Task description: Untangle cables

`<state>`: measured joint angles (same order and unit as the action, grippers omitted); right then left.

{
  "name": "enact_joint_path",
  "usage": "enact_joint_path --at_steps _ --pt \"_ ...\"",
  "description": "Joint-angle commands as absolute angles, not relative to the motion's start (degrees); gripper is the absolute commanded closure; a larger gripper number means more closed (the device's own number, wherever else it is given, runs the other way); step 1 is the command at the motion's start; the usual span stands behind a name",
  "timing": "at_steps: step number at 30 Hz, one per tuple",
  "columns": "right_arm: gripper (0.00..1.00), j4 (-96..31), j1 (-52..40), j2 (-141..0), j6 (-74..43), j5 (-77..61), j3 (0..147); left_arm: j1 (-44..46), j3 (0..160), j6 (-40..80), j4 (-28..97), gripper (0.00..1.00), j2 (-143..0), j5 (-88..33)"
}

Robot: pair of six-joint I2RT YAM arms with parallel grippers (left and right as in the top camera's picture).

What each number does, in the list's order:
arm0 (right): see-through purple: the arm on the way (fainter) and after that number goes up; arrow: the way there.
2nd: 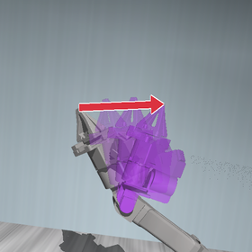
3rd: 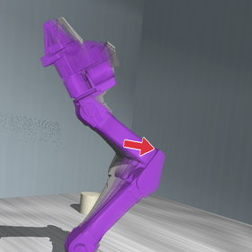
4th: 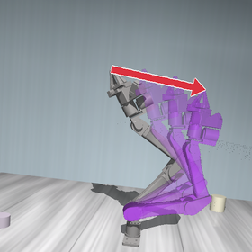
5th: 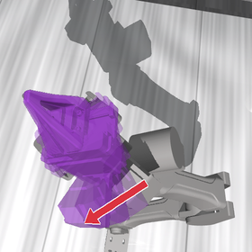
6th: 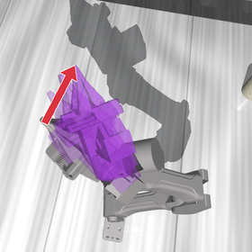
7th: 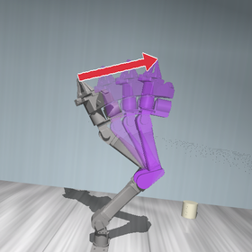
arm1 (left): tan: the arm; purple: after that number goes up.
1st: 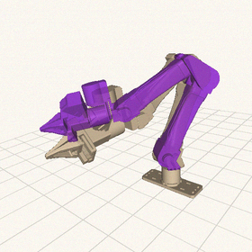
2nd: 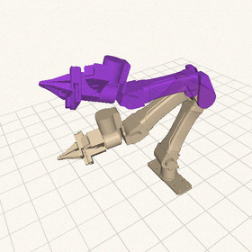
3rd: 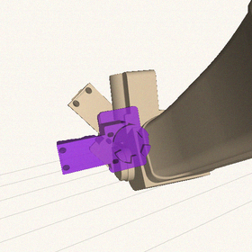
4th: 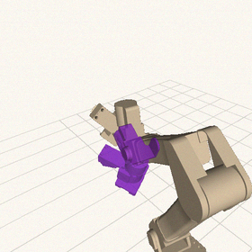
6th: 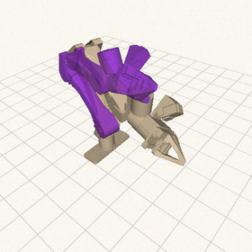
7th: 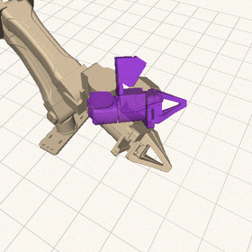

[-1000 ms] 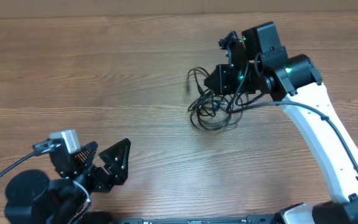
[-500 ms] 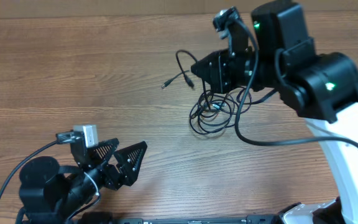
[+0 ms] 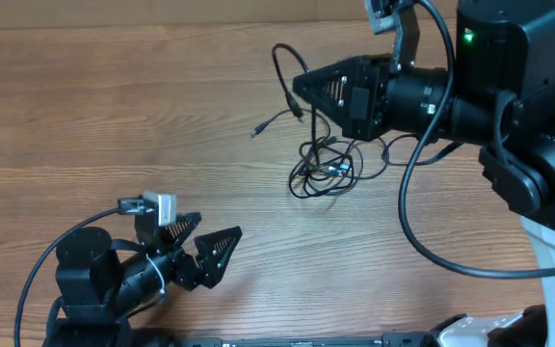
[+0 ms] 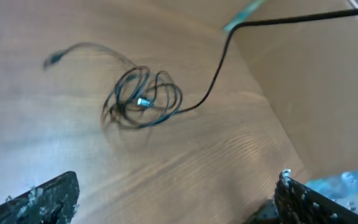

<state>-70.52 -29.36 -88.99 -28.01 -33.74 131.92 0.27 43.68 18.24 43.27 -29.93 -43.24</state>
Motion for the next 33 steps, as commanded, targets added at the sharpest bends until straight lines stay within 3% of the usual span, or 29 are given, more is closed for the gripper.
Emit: enact_joint_path --at_steps 1,19,28,30,31,32,33 --pt "0.96 -69.93 -30.63 -88.07 -34.65 -37.89 133.27 0.03 42.24 12.01 39.79 0.01 -30.04 -48.95" --pt "0.96 -59.53 -42.83 -88.07 -45.45 -39.79 133.25 0.45 42.04 7.70 30.57 0.00 -36.97 -54.06" --pt "0.96 -57.76 -45.01 -88.09 -46.57 -39.55 133.25 10.85 42.04 13.61 14.28 0.00 -42.33 -52.64" --pt "0.96 -57.76 -45.01 -88.07 -46.76 -39.81 133.25 14.74 42.04 15.20 11.16 0.13 -44.12 -48.29" --pt "0.96 -57.80 -45.01 -88.07 -47.03 -40.14 133.25 16.58 42.04 15.70 10.22 0.27 -45.04 -45.60" --pt "0.96 -57.89 -45.01 -88.07 -47.37 -40.53 133.25 18.06 42.04 16.14 9.67 0.48 -45.87 -43.33" --pt "0.96 -57.98 -44.99 -88.07 -47.79 -41.30 133.25 19.40 42.04 16.69 9.26 0.89 -46.65 -41.19"
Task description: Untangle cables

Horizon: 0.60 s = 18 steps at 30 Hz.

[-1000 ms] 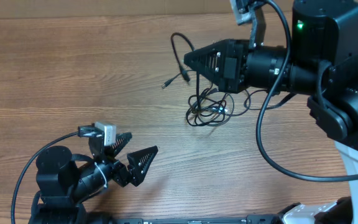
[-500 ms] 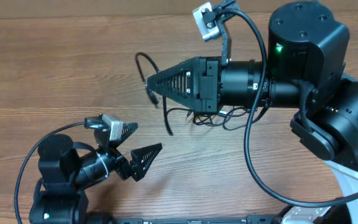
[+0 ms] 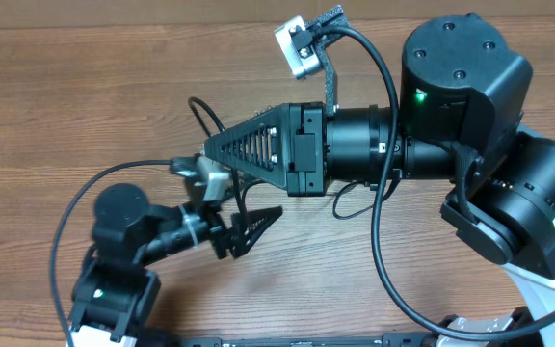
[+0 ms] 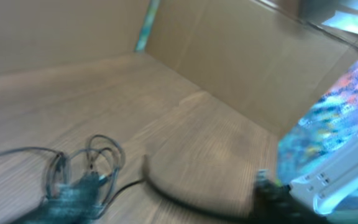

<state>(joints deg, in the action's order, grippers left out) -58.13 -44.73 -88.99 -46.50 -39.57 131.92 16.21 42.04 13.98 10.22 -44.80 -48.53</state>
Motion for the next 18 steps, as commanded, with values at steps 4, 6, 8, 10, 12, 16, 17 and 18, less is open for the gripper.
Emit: enact_joint_path --at_steps 4,6,8,10,12,16,17,18 --pt "0.96 -59.79 -44.77 -88.07 -46.92 -43.20 133.25 23.14 42.04 20.38 9.15 0.96 -49.91 -34.83" --pt "0.96 -61.73 -43.70 -88.07 -44.38 -43.18 133.25 23.29 42.04 20.53 9.15 0.96 -50.70 -35.09" --pt "0.96 -65.12 -41.36 -88.07 -42.00 -43.13 133.25 23.27 42.04 20.64 9.17 0.96 -50.83 -36.32" --pt "0.96 -68.03 -38.85 -88.07 -40.18 -43.09 133.25 23.27 42.06 20.60 9.15 0.96 -50.48 -37.58" --pt "0.96 -70.89 -36.03 -88.07 -39.75 -43.00 133.25 23.27 42.06 20.58 9.19 0.96 -49.67 -37.71" --pt "0.96 -72.75 -33.15 -88.05 -39.75 -44.12 133.25 23.27 42.06 19.66 8.56 0.71 -48.10 -37.52" --pt "0.96 -72.77 -33.12 -87.96 -39.68 -44.07 133.25 23.27 42.06 19.70 8.14 0.47 -47.86 -37.54" --pt "0.96 -72.73 -33.12 -87.96 -39.05 -44.07 133.25 23.27 42.06 19.70 7.77 0.35 -47.86 -37.56"
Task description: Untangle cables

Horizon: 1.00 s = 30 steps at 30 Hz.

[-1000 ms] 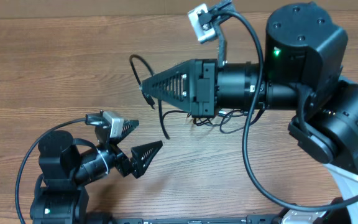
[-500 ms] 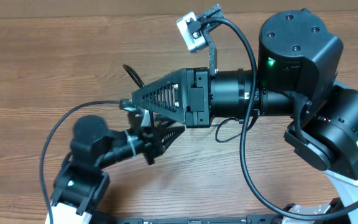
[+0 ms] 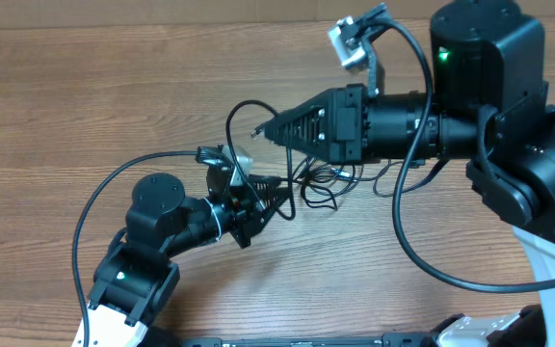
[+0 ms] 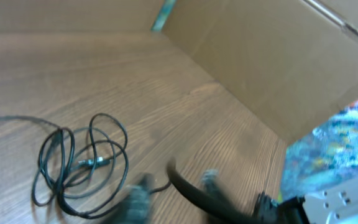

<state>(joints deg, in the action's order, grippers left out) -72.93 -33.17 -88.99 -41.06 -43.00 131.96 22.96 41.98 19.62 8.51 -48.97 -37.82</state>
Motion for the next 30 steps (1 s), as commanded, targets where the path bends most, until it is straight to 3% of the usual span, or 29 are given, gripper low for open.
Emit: enact_joint_path --at_steps 1,6,10,15,18,21,24,30 --pt "0.96 -72.77 -33.12 -87.96 -38.85 -44.03 133.25 23.29 42.06 19.73 7.33 0.32 -47.86 -37.56" --pt "0.96 -73.65 -33.15 -87.96 -38.70 -44.10 133.25 23.29 42.06 19.79 6.57 0.31 -47.86 -37.56" --pt "0.96 -74.52 -33.15 -87.96 -38.94 -47.13 133.25 23.27 42.06 19.73 6.52 0.48 -47.86 -37.47" --pt "0.96 -75.77 -33.30 -87.96 -39.16 -54.15 133.25 23.27 42.06 19.75 4.45 0.41 -47.88 -37.04" --pt "0.96 -76.38 -34.30 -87.96 -39.20 -55.13 133.25 23.27 42.06 19.77 2.39 0.43 -47.88 -37.04" --pt "0.96 -76.71 -35.64 -87.96 -39.62 -55.79 133.25 23.27 42.06 19.77 0.84 0.59 -47.88 -37.01" --pt "0.96 -76.69 -36.42 -87.96 -39.57 -55.83 133.25 23.27 42.06 19.77 0.56 0.94 -47.86 -36.80" --pt "0.96 -77.32 -35.40 -87.96 -37.43 -53.56 133.23 23.27 42.06 21.37 0.62 0.96 -47.77 -36.91"
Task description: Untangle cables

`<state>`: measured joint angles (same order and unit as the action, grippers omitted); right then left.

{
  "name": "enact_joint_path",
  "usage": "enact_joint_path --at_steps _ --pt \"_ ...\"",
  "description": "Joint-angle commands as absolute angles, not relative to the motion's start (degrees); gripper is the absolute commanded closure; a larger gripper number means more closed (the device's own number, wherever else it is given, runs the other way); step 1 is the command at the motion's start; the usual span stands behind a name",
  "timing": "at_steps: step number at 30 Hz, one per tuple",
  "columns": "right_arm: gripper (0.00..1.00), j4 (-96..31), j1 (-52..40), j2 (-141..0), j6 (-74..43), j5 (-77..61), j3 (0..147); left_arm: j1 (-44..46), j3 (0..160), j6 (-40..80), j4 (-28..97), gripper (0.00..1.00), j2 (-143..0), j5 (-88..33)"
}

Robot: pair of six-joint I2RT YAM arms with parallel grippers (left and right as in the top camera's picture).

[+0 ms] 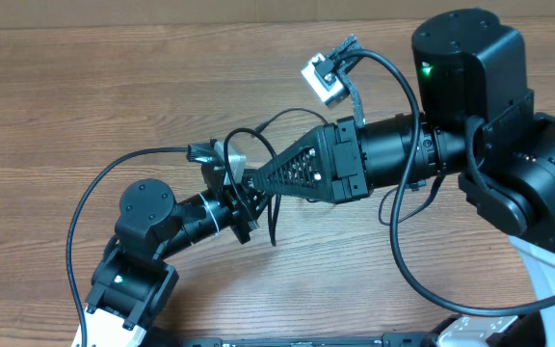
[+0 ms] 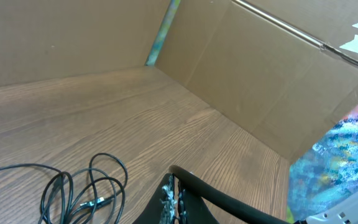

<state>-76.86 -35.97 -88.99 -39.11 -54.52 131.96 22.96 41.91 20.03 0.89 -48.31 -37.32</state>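
Note:
A thin black cable (image 1: 276, 118) arcs up over the middle of the wooden table (image 1: 85, 96), and one strand hangs down below the grippers. My left gripper (image 1: 246, 198) reaches in from the lower left. In the left wrist view its jaws (image 2: 174, 194) are pressed together on a strand of the cable (image 2: 229, 200). The rest of the cable lies coiled (image 2: 92, 193) on the table to their left. My right gripper (image 1: 255, 183) points left, fingers together, its tip meeting the left jaws at the cable. The right arm hides the coil from overhead.
A cardboard wall (image 2: 260, 81) closes the far side of the table. The right arm's own thick black lead (image 1: 403, 260) loops over the table's right half. A colourful sheet (image 2: 347, 155) lies beyond the table's edge at the right.
The right gripper's tip has come down and left from the back to meet the left jaws. The left jaws, blurred before, now show shut on a strand. The cable's loop now arcs wider.
At first my left gripper stood open at the lower left, far from the coil, while the right held a loop up at the back. Then both arms met at the middle left. Later the left was beside the coil, and now both tips meet on the cable.

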Motion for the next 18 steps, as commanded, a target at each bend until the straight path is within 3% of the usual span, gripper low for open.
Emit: enact_joint_path --at_steps 1,11,18 --pt "0.96 -78.11 -34.65 -87.96 -37.10 -52.25 133.23 23.27 42.06 21.47 0.60 0.96 -47.62 -36.91" --pt "0.96 -87.68 -24.38 -87.99 -31.42 -31.90 133.21 23.20 42.26 23.33 1.43 0.96 -40.27 -38.89" --pt "0.96 -91.42 -17.76 -88.23 -29.91 1.32 133.19 23.20 43.29 24.16 1.48 0.88 -31.59 -41.85"
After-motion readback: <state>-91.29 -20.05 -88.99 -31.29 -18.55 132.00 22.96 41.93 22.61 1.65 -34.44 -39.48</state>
